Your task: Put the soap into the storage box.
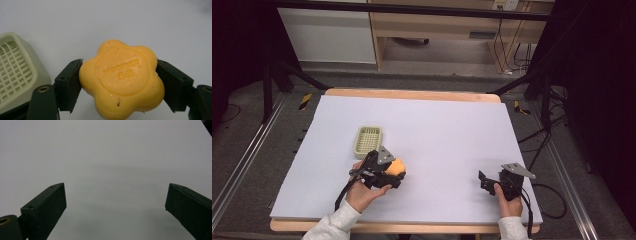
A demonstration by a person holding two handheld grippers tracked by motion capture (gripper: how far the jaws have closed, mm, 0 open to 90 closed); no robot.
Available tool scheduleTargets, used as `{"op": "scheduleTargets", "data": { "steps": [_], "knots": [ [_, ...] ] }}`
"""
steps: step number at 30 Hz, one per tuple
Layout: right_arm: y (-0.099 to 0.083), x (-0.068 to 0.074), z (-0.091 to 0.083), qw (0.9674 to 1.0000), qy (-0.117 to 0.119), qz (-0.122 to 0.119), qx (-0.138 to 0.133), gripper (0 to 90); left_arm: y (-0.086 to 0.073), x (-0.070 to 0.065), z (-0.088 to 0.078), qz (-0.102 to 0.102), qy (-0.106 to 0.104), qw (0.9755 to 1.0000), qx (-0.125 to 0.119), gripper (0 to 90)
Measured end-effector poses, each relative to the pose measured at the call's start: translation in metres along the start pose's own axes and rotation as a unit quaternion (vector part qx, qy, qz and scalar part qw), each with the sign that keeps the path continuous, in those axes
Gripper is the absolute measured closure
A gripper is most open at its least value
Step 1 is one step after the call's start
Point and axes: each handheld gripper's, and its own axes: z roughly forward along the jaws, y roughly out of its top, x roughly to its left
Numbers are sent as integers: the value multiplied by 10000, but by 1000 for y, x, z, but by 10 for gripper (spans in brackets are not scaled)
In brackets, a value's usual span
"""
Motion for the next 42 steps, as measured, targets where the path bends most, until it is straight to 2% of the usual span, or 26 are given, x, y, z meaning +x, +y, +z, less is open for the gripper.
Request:
{"op": "scheduleTargets", "data": {
  "steps": [21, 34, 42],
  "knots": [
    [0, 0, 0, 10000, 9, 2, 17, 39, -1, 25, -14, -223, 256, 9994, -115, 263],
    [0, 0, 0, 10000, 10, 0, 22, 39, -2, 44, -24, -441, 478, 9976, -232, 263],
    [0, 0, 0, 10000, 12, -3, 26, 39, -3, 51, -26, -525, 582, 9966, -263, 263]
  ]
}}
